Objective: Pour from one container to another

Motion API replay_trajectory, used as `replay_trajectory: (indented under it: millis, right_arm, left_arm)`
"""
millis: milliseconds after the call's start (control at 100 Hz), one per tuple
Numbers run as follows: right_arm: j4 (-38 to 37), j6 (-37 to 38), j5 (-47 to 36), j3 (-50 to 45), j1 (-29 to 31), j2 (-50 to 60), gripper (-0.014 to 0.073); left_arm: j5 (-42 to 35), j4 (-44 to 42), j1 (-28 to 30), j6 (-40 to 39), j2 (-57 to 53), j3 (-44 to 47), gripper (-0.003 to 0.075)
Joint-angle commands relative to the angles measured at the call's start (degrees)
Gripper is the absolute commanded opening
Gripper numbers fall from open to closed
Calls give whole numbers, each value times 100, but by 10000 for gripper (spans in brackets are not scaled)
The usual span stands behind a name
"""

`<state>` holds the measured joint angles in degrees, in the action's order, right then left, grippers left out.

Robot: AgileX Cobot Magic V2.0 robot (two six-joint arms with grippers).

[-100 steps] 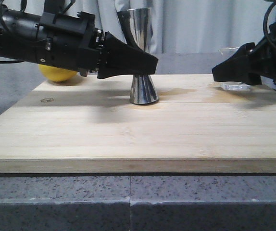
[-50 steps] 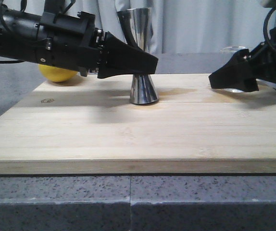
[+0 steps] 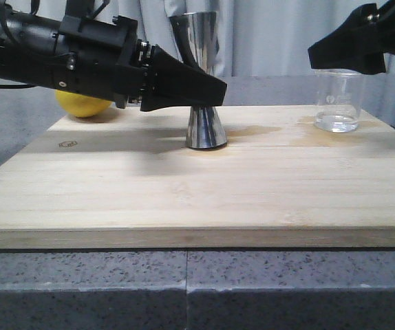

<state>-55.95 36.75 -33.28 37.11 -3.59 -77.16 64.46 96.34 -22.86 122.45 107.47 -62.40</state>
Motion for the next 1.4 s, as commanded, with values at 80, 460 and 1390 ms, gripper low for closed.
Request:
replay_trajectory:
  millis: [80,460,1390]
  right_arm:
    - [113,-35,-189,139,28,242,545]
    - [113,-35,-142,139,28,242,545]
    - [113,-24,-134,139,28,242,544]
  left_arm:
    - [154,30,-51,-248,-335,-295,-19]
    - [-267,-350,-51,-362,-494,-461,-19]
    - [-151,-388,-51,-372,-494,-461,435]
